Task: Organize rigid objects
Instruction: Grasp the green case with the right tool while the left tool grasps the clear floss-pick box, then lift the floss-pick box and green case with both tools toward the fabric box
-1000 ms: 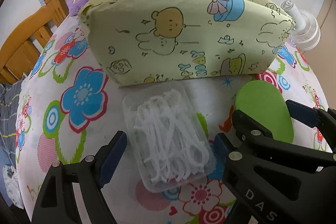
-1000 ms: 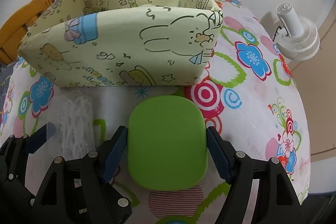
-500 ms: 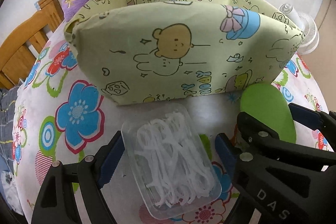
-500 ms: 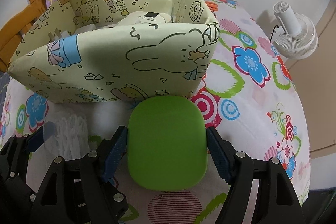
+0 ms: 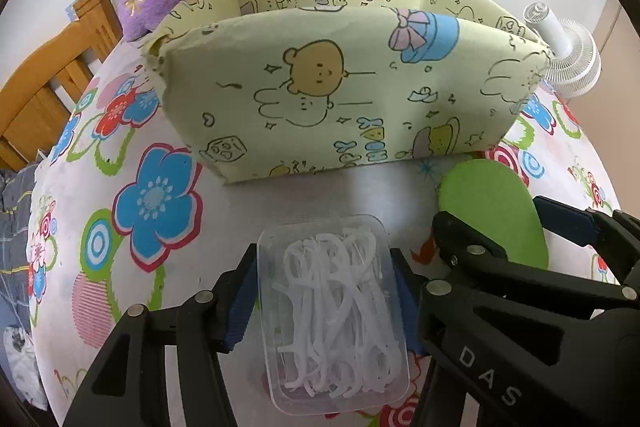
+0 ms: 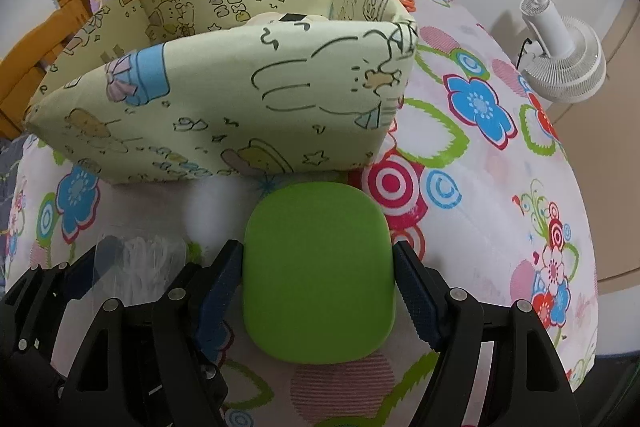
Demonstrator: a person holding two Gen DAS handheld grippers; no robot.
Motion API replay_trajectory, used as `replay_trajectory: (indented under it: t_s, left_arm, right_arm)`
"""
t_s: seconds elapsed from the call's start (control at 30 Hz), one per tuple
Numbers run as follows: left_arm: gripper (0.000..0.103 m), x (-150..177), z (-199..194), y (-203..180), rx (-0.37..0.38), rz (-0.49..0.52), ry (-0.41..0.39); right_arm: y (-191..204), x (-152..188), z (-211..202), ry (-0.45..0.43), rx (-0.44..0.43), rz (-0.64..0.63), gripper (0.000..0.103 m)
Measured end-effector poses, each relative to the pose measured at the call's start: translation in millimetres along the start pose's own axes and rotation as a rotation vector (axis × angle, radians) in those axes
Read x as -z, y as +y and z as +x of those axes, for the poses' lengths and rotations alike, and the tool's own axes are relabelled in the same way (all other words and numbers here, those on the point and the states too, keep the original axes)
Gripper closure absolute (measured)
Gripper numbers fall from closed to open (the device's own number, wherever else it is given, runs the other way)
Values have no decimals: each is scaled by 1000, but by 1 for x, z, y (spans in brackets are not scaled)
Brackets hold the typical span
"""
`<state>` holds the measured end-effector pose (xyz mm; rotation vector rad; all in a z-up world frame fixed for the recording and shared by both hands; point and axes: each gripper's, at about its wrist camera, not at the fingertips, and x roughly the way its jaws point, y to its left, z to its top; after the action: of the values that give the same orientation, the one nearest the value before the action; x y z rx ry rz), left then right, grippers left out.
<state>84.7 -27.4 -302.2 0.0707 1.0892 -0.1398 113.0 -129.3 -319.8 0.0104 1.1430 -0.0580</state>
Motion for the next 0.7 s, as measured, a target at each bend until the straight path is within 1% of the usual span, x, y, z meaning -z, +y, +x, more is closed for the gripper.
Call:
replay_trajectory:
  t_s: [0.2, 0.37, 0.43, 0.7]
  left_arm:
    - [40, 11, -12, -3, -3, -7, -10]
    - [40, 16, -27, -11, -3, 6, -30]
    - [40, 7, -30, -12, -4, 9, -36]
    - [40, -1, -53, -10, -9, 5, -66]
  right_arm:
    - [-2, 7, -12, -18, -3, 1, 26]
    - [-3, 11, -26, -38, -2, 5, 26]
    - [-4, 12, -32, -44, -3, 7, 26]
    - [-6, 13, -59, -81, -8, 11, 26]
